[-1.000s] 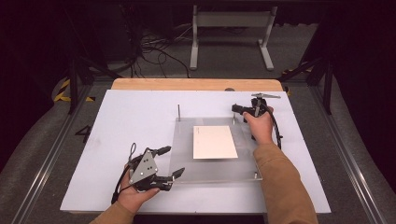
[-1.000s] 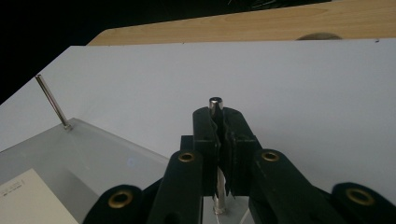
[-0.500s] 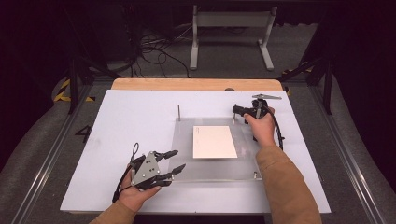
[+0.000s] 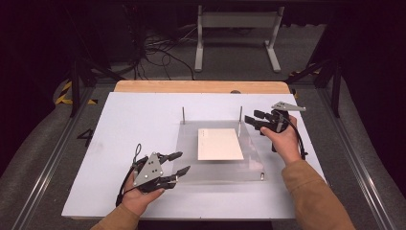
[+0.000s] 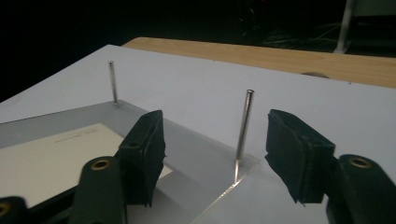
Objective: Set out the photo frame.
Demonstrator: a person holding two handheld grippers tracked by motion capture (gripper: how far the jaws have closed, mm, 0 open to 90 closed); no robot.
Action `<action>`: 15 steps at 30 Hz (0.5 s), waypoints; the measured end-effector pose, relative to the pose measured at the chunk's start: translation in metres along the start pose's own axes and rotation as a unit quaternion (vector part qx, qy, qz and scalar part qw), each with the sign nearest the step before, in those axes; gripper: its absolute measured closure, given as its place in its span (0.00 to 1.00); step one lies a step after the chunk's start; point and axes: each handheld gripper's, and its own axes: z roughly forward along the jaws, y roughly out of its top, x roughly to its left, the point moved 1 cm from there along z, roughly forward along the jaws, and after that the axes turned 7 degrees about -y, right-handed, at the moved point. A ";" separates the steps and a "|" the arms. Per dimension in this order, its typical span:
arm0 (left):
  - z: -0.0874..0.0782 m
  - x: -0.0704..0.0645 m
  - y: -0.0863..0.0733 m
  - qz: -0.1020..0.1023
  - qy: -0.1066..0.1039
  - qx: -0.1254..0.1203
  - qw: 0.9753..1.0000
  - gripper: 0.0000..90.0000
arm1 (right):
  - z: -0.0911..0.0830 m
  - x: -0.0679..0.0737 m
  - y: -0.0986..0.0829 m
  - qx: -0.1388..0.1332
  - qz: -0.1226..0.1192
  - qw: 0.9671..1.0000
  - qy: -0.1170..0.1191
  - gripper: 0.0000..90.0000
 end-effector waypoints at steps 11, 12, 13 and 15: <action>-0.001 0.003 0.003 -0.004 -0.004 0.000 1.000 0.53 | -0.076 0.023 -0.001 -0.039 -0.031 0.999 0.008 0.18; -0.001 0.003 0.003 -0.004 -0.004 0.000 1.000 0.53 | -0.076 0.023 -0.001 -0.039 -0.031 0.999 0.008 0.18; -0.001 0.003 0.004 -0.004 -0.004 -0.001 1.000 0.53 | -0.084 0.025 -0.002 -0.040 -0.038 0.998 0.008 0.18; -0.001 0.004 0.004 -0.004 -0.004 0.001 1.000 0.53 | -0.099 0.029 -0.003 -0.041 -0.052 0.998 0.011 0.19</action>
